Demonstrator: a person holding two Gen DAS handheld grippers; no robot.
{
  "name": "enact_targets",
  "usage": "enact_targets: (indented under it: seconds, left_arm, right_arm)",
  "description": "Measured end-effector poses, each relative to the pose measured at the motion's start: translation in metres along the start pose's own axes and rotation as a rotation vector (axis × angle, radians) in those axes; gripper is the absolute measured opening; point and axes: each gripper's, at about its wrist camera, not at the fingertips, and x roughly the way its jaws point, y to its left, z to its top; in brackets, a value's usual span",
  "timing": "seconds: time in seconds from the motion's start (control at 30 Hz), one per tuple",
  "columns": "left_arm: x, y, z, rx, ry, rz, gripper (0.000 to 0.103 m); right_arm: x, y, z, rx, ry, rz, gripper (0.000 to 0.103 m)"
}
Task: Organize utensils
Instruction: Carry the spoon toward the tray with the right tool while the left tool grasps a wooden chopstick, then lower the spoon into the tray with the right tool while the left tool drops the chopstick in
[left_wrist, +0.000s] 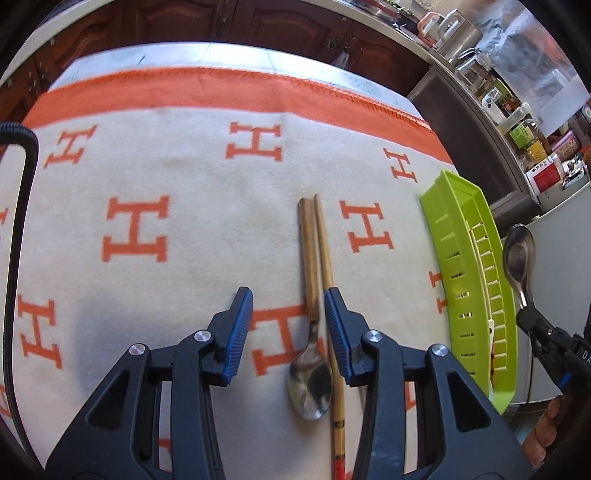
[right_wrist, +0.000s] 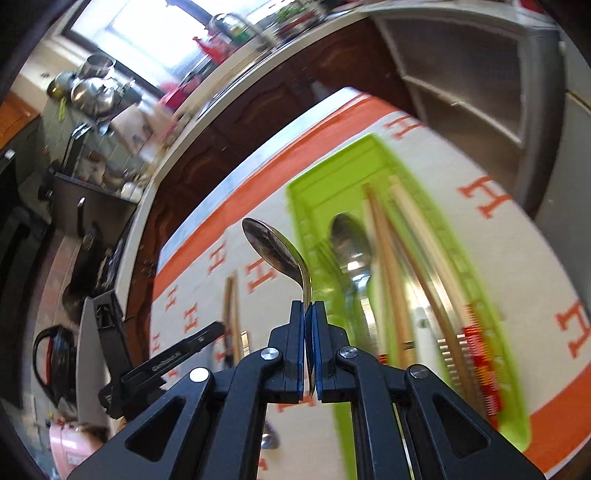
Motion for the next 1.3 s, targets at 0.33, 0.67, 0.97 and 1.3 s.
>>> enact_targets:
  seconds: [0.33, 0.67, 0.97, 1.3]
  left_arm:
    - [0.012, -0.034, 0.001, 0.063, -0.008, 0.041, 0.006]
    - [-0.018, -0.038, -0.01, 0.034, -0.024, 0.047, 0.005]
    - [-0.07, -0.09, -0.025, 0.085, -0.037, -0.059, 0.005]
    - [-0.078, -0.196, -0.042, 0.257, 0.034, -0.203, 0.005]
  right_arm:
    - [-0.026, -0.065, -0.006, 0.084, -0.083, -0.137, 0.004]
    - [0.004, -0.067, -0.01, 0.095, -0.033, -0.141, 0.022]
    - [-0.02, -0.059, -0.018, 0.045, -0.089, -0.122, 0.036]
    - [-0.057, -0.076, -0.029, 0.03, -0.161, -0.126, 0.036]
